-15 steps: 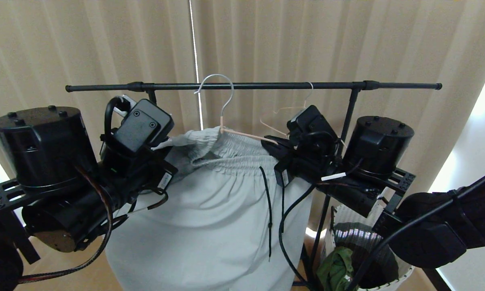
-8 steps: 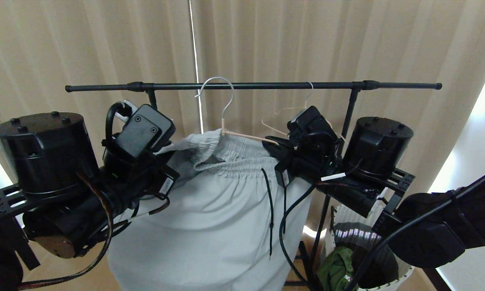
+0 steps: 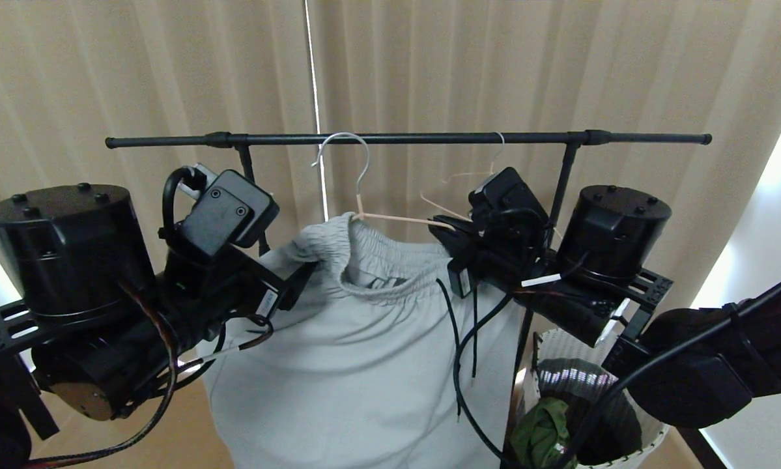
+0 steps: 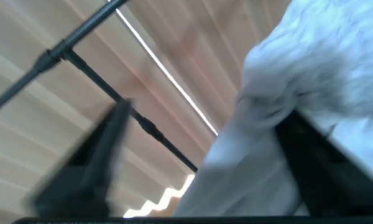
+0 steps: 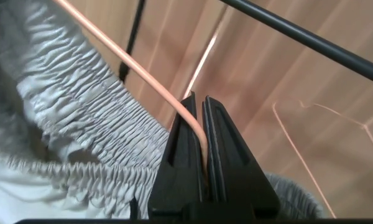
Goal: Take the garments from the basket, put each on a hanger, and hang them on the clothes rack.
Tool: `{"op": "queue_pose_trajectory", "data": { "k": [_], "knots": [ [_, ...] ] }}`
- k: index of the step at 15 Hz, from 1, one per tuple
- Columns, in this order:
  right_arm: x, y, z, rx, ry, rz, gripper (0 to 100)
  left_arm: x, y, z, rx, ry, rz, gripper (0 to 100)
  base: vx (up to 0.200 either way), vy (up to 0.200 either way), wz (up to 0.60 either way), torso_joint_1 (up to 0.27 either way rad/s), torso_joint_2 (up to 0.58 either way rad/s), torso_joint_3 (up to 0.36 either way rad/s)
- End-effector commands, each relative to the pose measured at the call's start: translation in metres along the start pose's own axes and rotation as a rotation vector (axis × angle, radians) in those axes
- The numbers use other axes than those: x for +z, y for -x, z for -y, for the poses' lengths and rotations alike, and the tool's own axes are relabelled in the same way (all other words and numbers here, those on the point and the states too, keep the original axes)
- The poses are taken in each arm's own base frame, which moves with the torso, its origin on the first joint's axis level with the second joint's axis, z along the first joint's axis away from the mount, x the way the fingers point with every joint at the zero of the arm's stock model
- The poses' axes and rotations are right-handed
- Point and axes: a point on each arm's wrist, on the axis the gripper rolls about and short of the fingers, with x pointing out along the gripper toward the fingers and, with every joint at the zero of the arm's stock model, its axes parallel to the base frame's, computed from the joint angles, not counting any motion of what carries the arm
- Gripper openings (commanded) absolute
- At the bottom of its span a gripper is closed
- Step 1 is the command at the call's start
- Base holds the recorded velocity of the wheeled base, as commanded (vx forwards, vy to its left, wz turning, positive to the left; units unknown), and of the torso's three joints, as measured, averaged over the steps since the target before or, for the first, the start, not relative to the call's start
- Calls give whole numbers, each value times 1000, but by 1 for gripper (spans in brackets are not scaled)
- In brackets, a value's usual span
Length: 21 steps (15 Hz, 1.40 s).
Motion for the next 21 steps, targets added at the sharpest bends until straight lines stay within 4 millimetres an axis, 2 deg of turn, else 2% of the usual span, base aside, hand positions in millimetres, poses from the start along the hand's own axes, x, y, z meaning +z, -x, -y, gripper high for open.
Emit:
{"op": "queue_pose_trajectory", "data": {
  "k": [1,7,9,12,14,15,17,21],
  "knots": [
    [0,1,7,-19,0,1,0,-1,1,0,-2,14,-3,100,0,0,0,0,0,0],
    [1,8,38,-135,4,-13,0,3,4,-3,-1,106,8,100,0,0,0,0,0,0],
    [0,11,46,-159,4,-18,0,6,7,2,-36,161,-10,100,0,0,0,0,0,0],
    [3,16,55,-187,5,-9,0,7,28,1,-176,292,-53,100,0,0,0,0,0,0],
    [5,19,57,-193,5,-1,0,-2,47,-1,-272,372,-66,100,0,0,0,0,0,0],
    [9,19,58,-196,6,9,0,-15,56,-3,-306,402,-80,100,0,0,0,0,0,0],
    [18,23,59,-201,6,38,0,-41,59,-1,-294,382,-164,100,0,0,0,0,0,0],
    [35,32,57,-191,7,96,0,-52,51,-4,-242,385,-165,100,0,0,0,0,0,0]
  ]
}}
